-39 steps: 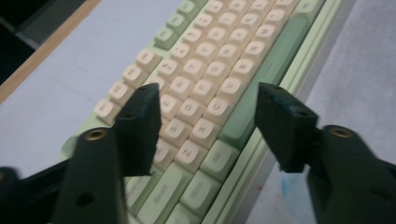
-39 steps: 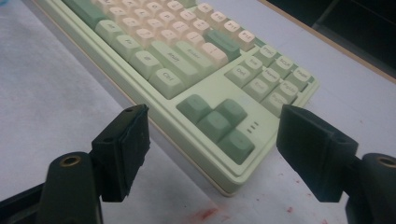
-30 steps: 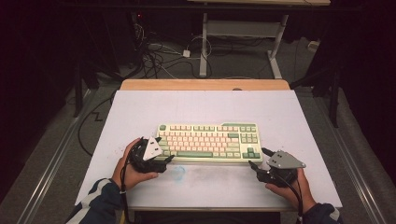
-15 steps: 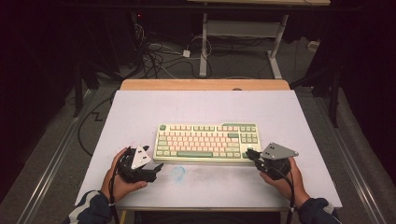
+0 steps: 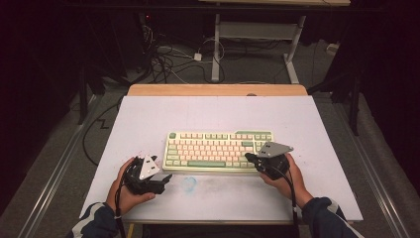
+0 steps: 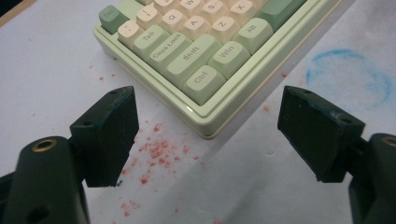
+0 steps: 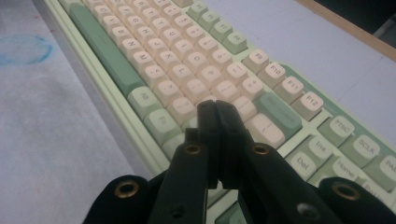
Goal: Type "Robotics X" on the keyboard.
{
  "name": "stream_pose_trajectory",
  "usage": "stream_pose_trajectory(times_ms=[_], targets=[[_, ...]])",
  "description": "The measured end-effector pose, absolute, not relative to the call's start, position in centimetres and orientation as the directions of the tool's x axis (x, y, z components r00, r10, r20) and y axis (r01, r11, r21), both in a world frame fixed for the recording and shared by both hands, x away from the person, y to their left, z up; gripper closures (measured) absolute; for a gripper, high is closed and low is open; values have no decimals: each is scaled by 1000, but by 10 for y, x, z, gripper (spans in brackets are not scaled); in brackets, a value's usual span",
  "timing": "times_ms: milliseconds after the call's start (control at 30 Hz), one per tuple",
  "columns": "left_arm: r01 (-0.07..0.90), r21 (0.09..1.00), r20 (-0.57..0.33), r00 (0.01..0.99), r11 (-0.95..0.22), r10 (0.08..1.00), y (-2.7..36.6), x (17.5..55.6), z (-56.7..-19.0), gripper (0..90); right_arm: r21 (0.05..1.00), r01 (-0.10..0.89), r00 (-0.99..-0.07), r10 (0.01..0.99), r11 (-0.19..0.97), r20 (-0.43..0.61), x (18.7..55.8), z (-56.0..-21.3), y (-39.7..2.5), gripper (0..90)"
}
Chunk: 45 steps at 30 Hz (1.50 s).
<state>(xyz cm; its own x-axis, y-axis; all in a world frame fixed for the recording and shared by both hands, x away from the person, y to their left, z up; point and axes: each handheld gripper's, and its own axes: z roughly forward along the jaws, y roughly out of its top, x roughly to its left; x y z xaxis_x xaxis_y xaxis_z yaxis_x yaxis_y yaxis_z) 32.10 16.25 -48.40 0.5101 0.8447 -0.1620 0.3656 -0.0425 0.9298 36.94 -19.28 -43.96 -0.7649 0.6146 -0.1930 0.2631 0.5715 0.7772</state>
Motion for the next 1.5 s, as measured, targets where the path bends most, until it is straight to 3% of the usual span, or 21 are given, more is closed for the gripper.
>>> stream_pose_trajectory(times_ms=[933, 1033, 1133, 1300, 1367, 1500], targets=[[392, 918, -169, 514, -54, 841, 160, 321, -485, 230, 739, 319, -777, 610, 593, -154, 388, -456, -184, 900], [385, 922, -187, 544, -45, 818, 161, 318, -478, 364, 741, 318, -777, 610, 592, -155, 388, -456, -185, 900], [385, 923, -217, 572, -24, 791, 162, 315, -470, 555, 743, 313, -776, 611, 591, -159, 387, -457, -185, 900], [413, 909, -215, 565, -47, 796, 163, 317, -467, 822, 745, 309, -774, 611, 591, -164, 386, -457, -185, 900], [428, 902, -221, 562, -51, 797, 163, 318, -467, 875, 743, 306, -774, 610, 595, -170, 386, -457, -184, 900], [431, 900, -212, 566, -67, 797, 161, 322, -462, 876, 743, 303, -773, 610, 597, -175, 386, -458, -184, 900]])
